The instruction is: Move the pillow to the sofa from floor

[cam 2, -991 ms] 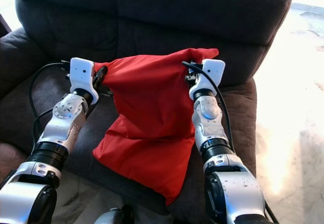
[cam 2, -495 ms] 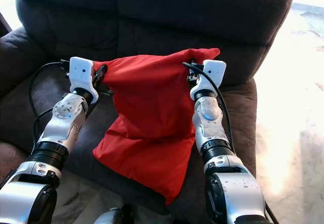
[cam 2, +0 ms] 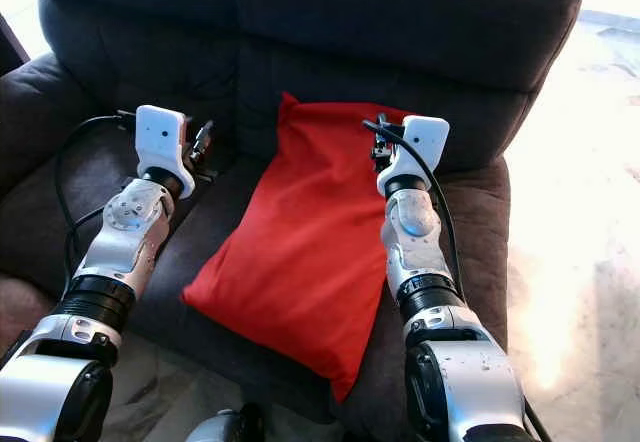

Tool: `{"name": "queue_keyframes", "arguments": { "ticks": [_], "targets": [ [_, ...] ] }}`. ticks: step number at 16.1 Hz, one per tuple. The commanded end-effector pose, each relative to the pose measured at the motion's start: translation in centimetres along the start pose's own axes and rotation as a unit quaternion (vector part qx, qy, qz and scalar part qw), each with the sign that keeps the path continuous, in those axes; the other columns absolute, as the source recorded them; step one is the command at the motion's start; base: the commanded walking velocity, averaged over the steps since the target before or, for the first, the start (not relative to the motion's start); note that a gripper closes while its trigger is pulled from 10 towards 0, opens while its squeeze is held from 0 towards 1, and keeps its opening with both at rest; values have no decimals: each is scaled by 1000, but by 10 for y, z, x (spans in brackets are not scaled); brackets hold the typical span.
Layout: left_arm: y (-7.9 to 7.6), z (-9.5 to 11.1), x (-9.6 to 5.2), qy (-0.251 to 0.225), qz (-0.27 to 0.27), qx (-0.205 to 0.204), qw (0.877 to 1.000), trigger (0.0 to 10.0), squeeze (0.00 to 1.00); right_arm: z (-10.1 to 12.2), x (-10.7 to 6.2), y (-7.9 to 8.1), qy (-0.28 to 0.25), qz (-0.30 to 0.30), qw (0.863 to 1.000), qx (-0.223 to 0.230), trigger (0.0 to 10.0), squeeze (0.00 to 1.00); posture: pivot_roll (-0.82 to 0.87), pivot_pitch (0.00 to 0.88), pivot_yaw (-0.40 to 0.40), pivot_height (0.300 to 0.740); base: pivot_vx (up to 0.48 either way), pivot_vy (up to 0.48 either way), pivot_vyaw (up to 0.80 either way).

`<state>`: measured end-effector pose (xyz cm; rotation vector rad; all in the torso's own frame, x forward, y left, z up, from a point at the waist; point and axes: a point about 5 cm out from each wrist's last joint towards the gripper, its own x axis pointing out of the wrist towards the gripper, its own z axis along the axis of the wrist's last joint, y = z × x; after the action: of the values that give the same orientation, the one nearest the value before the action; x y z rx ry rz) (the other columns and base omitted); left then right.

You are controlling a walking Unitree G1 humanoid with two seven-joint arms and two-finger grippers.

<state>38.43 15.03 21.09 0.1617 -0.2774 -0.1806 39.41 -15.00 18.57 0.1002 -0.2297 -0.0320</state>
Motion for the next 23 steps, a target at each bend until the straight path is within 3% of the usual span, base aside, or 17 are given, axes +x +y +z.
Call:
{"name": "queue_keyframes", "arguments": {
  "ticks": [1, 5, 9, 12, 14, 17, 23],
  "targets": [
    [5, 6, 2, -12, 7, 8, 1000, 10000, 0, 4, 0, -3, -15, -8, 1000, 0, 10000, 0, 181, 159, 2, 740, 0, 0, 0],
    [9, 0, -7, -9, 14, 13, 1000, 10000, 0, 8, -2, -5, -31, -14, 999, -6, 10000, 0, 179, 152, 2, 740, 0, 0, 0],
    [8, -9, -28, -30, 26, -7, 999, 10000, 0, -3, -16, -10, -35, -13, 999, -13, 10000, 0, 180, 144, 2, 740, 0, 0, 0],
    [12, -16, -54, -47, 70, -18, 996, 10000, 0, -10, -43, -22, -61, -26, 997, -43, 10000, 0, 170, 131, 4, 740, 0, 0, 0],
    [9, -22, -68, -42, 82, -3, 996, 10000, 0, -16, -57, -28, -61, -31, 996, -59, 10000, 0, 168, 126, 4, 740, 0, 0, 0],
    [-5, -27, -79, -33, 70, 11, 997, 10000, 0, -21, -69, -26, -49, -29, 997, -49, 10000, 0, 166, 128, 2, 740, 0, 0, 0],
    [-12, -27, -79, -24, 79, -11, 996, 10000, 0, -21, -67, -14, -38, -21, 998, -39, 10000, 0, 169, 142, -1, 740, 0, 0, 0]
  ]
}}
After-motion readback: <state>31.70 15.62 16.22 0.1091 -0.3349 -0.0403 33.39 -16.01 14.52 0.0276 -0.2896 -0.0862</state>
